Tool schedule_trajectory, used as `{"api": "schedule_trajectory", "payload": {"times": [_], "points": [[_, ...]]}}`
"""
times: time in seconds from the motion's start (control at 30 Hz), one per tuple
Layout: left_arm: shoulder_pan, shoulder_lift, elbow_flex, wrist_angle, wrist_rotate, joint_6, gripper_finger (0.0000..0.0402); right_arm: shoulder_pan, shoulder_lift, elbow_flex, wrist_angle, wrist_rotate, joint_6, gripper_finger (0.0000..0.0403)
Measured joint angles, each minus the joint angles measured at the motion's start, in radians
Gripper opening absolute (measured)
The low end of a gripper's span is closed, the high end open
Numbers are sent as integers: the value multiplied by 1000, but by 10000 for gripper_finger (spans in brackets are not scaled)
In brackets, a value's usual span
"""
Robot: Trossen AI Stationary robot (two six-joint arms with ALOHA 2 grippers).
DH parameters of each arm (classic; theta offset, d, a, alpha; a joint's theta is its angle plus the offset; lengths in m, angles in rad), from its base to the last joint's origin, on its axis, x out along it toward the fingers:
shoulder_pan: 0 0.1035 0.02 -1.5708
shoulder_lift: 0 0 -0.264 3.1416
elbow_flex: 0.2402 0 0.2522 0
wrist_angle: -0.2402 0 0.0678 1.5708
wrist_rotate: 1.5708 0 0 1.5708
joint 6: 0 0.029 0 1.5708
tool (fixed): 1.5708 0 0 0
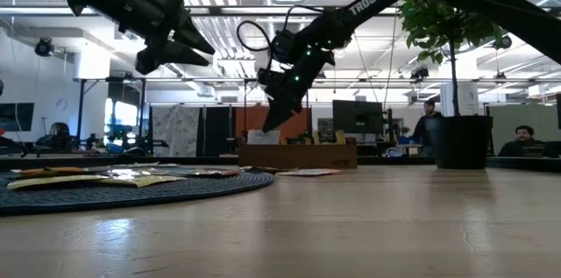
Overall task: Pick & Place Tea
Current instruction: Put the orange tea bag into the left section of the wooden organizer
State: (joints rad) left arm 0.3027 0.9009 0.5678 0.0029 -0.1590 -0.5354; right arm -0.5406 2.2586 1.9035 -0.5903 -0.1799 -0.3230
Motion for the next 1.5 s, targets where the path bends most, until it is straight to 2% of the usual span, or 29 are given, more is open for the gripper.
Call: {"api": "schedule_trajectory", "payload": {"times": [0.37, 0.43, 0.63, 0.87, 1.07, 1.23, 1.5], "points": [[-1, 22, 0, -32, 10, 14, 135, 68, -144, 40, -102, 75, -9, 91], [-1, 40, -2, -67, 18, 15, 135, 100, -174, 40, -145, 76, 4, 89], [-11, 110, -2, -104, 130, 27, 135, 209, -231, 0, -342, 75, 89, 91], [-43, 198, -2, -73, 144, 143, 135, 343, -241, -41, -474, 78, 172, 84], [-78, 252, -2, -62, 143, 161, 135, 443, -256, -179, -496, 98, 283, 76], [-140, 248, -2, -30, 132, 108, 135, 537, -361, -345, -345, 109, 408, 68], [-235, 239, 1, 7, 132, -53, 135, 709, -679, -631, -165, 367, 805, 65]]}}
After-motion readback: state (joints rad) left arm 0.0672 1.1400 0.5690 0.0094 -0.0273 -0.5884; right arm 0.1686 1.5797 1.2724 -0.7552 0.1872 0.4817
